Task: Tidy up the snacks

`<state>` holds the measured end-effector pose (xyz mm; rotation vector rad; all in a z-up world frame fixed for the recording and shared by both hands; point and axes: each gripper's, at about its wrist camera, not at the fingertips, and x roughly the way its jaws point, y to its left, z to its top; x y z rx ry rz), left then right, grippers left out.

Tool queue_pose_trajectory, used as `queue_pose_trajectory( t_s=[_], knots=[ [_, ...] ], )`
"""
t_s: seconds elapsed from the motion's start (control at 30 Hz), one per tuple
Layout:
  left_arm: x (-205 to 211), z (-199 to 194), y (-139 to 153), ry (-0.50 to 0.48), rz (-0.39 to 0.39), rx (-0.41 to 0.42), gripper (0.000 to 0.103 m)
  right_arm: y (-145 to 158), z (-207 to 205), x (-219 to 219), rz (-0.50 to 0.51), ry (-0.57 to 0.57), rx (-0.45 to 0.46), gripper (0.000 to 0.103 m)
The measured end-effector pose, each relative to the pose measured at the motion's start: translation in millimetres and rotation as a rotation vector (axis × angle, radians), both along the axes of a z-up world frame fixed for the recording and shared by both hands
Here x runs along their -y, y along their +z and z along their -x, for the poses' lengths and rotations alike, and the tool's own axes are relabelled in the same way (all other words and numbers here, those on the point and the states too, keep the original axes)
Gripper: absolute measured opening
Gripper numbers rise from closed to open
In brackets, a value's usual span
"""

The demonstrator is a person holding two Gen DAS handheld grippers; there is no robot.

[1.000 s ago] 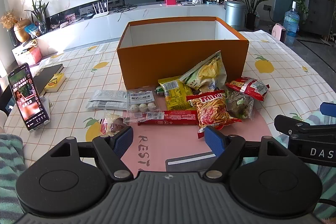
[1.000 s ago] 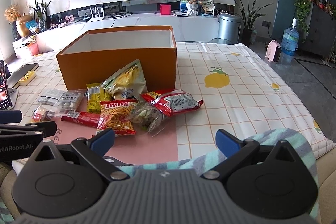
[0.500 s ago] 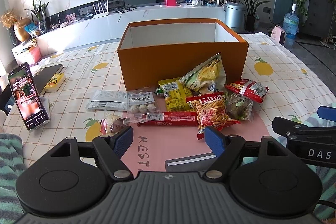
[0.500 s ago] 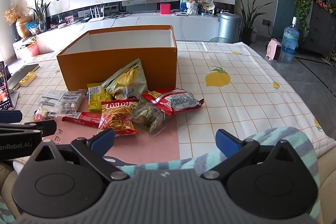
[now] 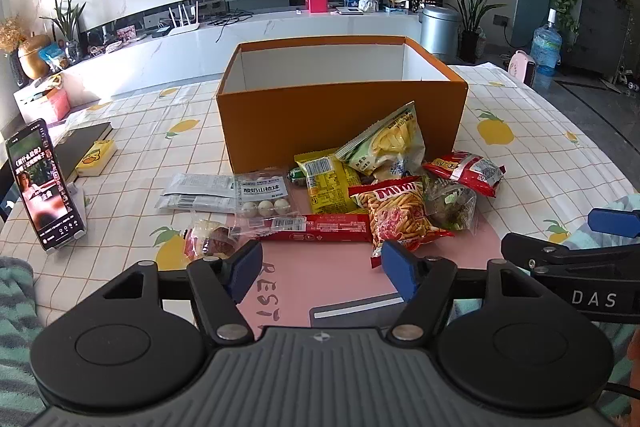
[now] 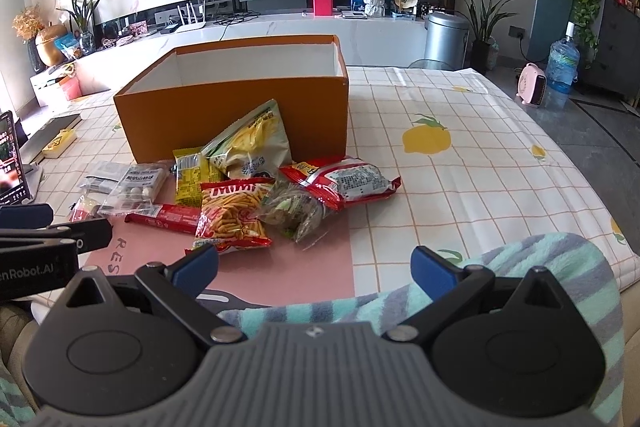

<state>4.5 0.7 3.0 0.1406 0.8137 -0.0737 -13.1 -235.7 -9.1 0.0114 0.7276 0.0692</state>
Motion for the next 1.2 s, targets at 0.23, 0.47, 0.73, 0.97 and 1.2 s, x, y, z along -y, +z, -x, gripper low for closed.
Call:
queue_pose_trajectory(
  t_s=[0.23,0.47,0.73,0.97,1.2],
  knots=[
    [-9.5,-13.9,-10.5,-0.047,0.205,-0.048,0.036,-6.8,-20.1,-4.0,-0.014,0.054,-0.018,0.081],
    [-7.7,-34.6,-22.3,-0.072,0.296,-0.094,0.036,-17.7,-50.6,-3.2,-0.01,0.094,-0.059,0.063],
    [8.7,-74.8,-36.8,-0.02,0.334,-0.141,0.067,-21.0,-102.2,23.0,0.008,0.069,-0.088,0.073],
    [21.8,-105.2,-58.9,0.014,0.333,-0.209,0.067,-45.8,-141.9,57.2,-0.224,-0.072,-0.233,0.086],
    [31.1,-117.2,-69.2,0.018,0.309,-0.231,0.067,-66.2,-163.2,66.7,-0.405,-0.13,-0.278,0.087]
  ],
)
